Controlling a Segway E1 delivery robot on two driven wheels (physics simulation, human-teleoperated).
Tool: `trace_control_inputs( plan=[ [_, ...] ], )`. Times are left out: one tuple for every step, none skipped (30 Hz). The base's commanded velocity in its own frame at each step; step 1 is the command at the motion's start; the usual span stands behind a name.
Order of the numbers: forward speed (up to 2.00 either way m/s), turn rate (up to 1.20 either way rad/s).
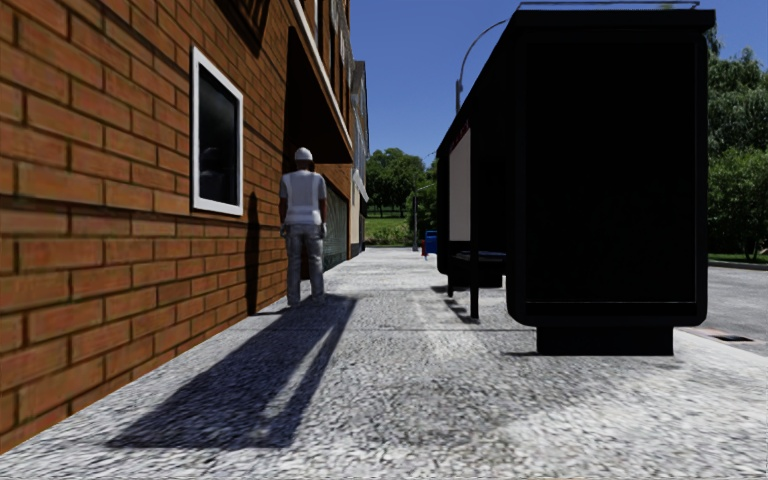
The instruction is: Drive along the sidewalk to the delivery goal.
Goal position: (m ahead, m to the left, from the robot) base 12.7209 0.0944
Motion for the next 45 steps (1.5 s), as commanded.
trace_control_inputs(
  plan=[
    [1.72,0.0],
    [1.76,0.0],
    [1.79,0.0],
    [1.79,0.0],
    [1.82,0.0],
    [1.8,0.0],
    [1.79,0.0],
    [1.78,0.0],
    [1.78,0.0],
    [1.78,0.0],
    [1.77,0.0],
    [1.77,-0.09],
    [1.75,-0.17],
    [1.75,-0.17],
    [1.74,-0.2],
    [1.72,-0.2],
    [1.6,-0.21],
    [1.6,-0.21],
    [1.49,-0.23],
    [1.42,-0.24],
    [1.38,-0.26],
    [1.3,-0.67],
    [1.28,-0.76],
    [1.28,-0.76],
    [1.26,-0.63],
    [1.26,0.0],
    [1.26,0.0],
    [1.26,0.0],
    [1.26,0.0],
    [1.26,0.0],
    [1.26,0.0],
    [1.26,0.0],
    [1.27,0.0],
    [1.27,0.0],
    [1.36,0.0],
    [1.59,0.0],
    [1.73,0.38],
    [1.75,0.49],
    [1.75,0.49],
    [1.73,0.52],
    [1.72,0.0],
    [1.72,0.0],
    [1.72,0.0],
    [1.72,0.0],
    [1.72,0.0]
  ],
)
